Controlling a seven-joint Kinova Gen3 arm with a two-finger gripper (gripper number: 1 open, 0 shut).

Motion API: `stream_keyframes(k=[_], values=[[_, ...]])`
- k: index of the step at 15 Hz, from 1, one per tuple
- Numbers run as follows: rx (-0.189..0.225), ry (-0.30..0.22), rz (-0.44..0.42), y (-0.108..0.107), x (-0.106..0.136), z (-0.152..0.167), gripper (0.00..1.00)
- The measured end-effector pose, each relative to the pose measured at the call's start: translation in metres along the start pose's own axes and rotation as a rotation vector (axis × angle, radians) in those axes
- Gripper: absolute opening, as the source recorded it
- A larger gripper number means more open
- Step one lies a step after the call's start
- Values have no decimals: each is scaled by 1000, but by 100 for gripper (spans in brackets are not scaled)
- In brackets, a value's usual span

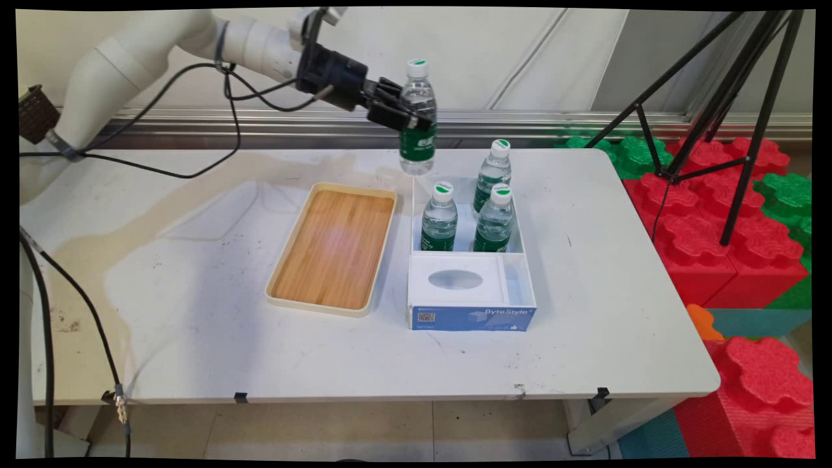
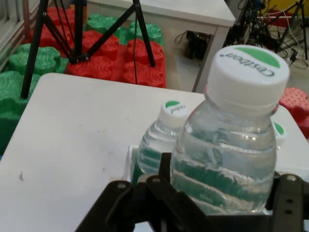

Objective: Place the picked object on the tray

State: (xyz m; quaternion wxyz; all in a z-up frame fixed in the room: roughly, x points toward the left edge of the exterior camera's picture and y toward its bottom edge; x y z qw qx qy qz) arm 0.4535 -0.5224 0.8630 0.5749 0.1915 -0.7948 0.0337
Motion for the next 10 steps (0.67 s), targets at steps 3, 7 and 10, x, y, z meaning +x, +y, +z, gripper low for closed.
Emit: stream_keyframes(k=[3, 7, 10], values=[[-10, -18, 12, 1, -6, -22, 0], [-23, -45, 20, 4, -21, -37, 0], [-26, -65, 19, 6, -33, -44, 0]])
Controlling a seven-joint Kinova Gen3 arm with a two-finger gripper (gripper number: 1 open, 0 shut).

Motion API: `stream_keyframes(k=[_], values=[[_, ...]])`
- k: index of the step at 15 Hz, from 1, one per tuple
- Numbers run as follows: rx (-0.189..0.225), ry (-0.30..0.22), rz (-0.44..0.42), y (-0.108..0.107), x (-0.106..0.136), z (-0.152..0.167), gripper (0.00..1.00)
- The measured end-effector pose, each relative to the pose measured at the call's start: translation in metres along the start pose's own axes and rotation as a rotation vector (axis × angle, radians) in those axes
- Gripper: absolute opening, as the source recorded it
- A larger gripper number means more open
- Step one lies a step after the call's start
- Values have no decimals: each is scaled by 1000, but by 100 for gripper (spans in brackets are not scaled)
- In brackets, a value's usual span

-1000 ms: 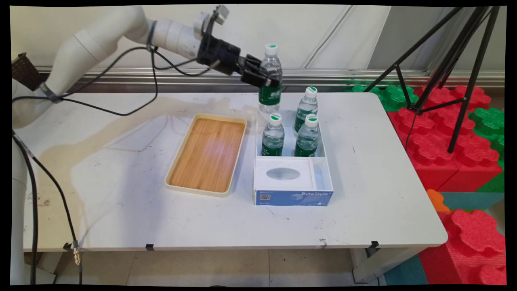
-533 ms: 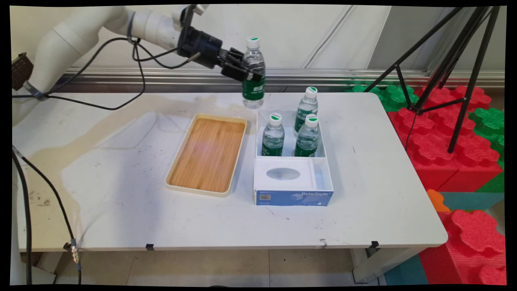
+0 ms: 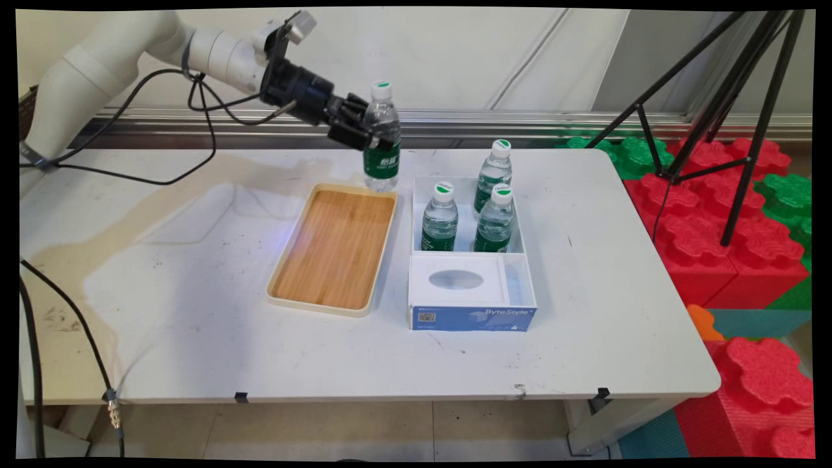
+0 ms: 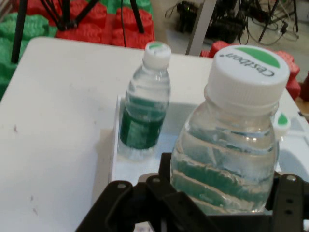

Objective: Place the picked object on the tray

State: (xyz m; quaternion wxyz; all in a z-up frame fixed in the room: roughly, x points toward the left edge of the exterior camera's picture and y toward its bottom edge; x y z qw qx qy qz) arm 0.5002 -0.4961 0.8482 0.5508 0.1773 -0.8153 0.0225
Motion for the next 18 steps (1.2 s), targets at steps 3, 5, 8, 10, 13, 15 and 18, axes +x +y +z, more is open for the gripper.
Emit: stream_keyframes(k=[3, 5, 8, 10, 13, 15, 18], values=[[6, -28, -6, 0, -18, -3, 0], [15, -42, -10, -2, -26, -4, 0], [34, -63, -15, -6, -39, -3, 0], [53, -81, -19, -10, -49, -1, 0], [71, -97, -23, -14, -60, 3, 0], [80, -105, -25, -17, -65, 6, 0], [94, -112, -26, -21, -71, 12, 0]])
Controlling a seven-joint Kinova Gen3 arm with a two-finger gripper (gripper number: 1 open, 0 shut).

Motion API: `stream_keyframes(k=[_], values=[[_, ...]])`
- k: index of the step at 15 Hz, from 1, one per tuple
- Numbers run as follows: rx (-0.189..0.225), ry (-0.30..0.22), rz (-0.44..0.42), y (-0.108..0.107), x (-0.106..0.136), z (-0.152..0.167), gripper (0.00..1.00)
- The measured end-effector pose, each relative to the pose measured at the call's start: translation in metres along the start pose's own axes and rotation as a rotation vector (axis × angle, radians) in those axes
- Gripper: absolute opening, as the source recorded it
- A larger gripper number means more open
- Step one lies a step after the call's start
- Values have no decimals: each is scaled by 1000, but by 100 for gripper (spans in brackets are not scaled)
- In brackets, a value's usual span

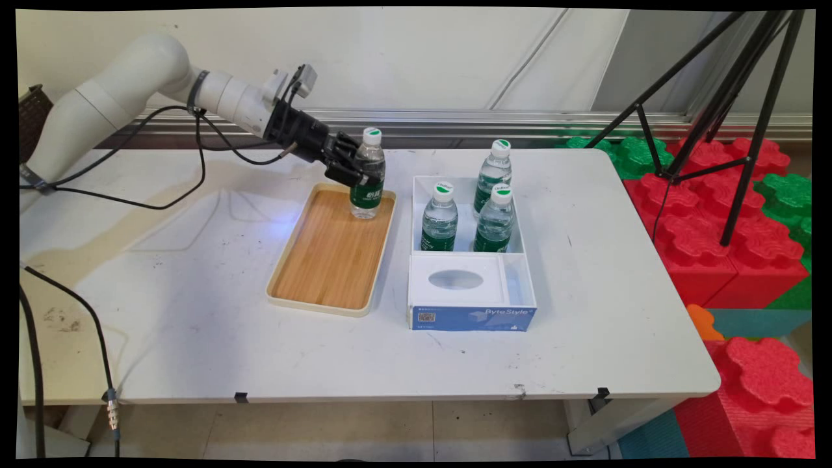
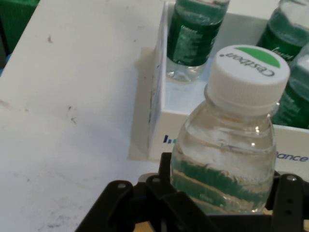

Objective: Place the picked object on the tray

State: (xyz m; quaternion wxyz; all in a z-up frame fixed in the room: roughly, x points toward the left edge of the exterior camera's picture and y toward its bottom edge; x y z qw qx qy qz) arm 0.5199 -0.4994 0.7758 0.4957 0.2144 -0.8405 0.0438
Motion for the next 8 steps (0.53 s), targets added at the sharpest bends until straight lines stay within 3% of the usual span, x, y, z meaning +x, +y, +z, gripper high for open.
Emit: stream_keyframes(k=[5, 6, 8], values=[[16, -1, 0, -4, -5, 9, 0], [19, -1, 0, -5, -6, 11, 100], [24, 0, 2, -6, -8, 14, 100]])
